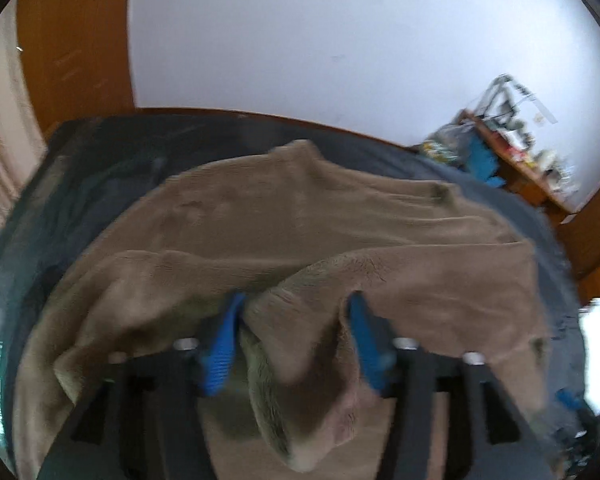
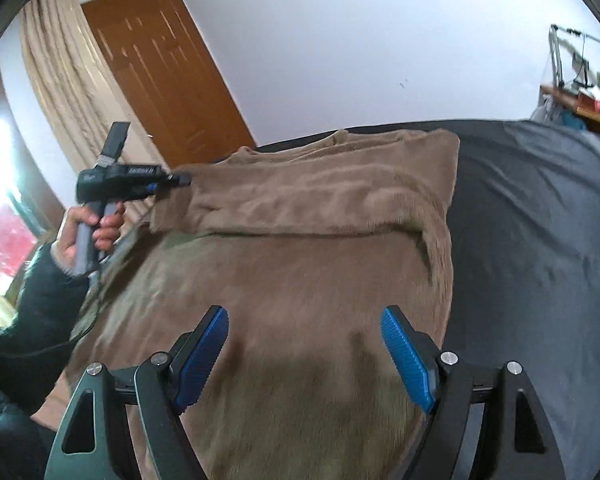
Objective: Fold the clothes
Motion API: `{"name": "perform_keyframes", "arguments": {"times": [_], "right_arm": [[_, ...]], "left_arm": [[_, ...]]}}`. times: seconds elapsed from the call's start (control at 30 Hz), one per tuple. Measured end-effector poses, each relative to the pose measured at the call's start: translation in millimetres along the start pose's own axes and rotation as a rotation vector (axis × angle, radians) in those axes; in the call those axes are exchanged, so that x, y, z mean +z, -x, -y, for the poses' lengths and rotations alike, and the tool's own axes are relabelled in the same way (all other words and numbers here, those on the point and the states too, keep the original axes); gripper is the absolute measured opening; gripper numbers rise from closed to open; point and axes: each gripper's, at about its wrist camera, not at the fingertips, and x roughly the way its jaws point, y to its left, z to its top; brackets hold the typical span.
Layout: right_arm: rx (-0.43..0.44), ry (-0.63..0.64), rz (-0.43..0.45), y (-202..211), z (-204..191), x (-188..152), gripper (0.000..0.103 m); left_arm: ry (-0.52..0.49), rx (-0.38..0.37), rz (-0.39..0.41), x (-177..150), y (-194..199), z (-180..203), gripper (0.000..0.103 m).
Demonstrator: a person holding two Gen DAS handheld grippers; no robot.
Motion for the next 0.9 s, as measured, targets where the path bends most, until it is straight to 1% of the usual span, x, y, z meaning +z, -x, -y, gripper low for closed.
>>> {"name": "perform_keyframes", "arguments": {"times": [0.07, 0.1, 0.13, 0.2, 0.33, 0.43, 0.57, 0.67, 0.73, 0.8, 0.9], "right_arm": [[-0.066, 0.001, -0.023, -17, -4, 16, 0.081], [-0.090, -0.004, -0.033, -26, -4, 23, 0.081], [-0.110, -0.010, -0.043, -34, -4, 31, 0.081], [-0.151, -0.022, -0.061, -52, -4, 45, 0.081], [-0.208, -0.050, -0.078, -82, 0, 71, 0.081], [-0.246, -0.050, -0.108, -108, 4, 84, 0.081], [-0.309, -0.033, -0.163, -132, 10, 80, 0.081], [-0.340, 0.026, -0.158, -134, 5, 73, 0.081], [-0.348, 0.040, -0.154, -134, 5, 69, 0.081], [-0.353, 0.052, -0.142, -134, 5, 66, 0.082], [-0.369, 0.066, -0.114, -135, 3, 61, 0.084]], "left_arm": [[-0.045, 0.110, 0.022, -4, -6, -1, 0.074], [-0.067, 0.153, 0.029, -6, -9, -1, 0.077], [-0.085, 0.184, 0.033, -9, -11, -1, 0.078], [-0.112, 0.212, 0.033, -14, -15, 0, 0.078], [-0.136, 0.210, 0.018, -22, -25, 5, 0.080], [-0.155, 0.209, 0.006, -27, -33, 8, 0.080], [-0.173, 0.204, -0.005, -34, -43, 12, 0.081], [-0.154, 0.193, 0.002, -35, -45, 6, 0.084], [-0.138, 0.194, 0.007, -35, -46, 3, 0.091], [-0.119, 0.182, 0.005, -36, -47, -1, 0.092], [-0.048, 0.138, -0.032, -36, -45, -12, 0.092]]}}
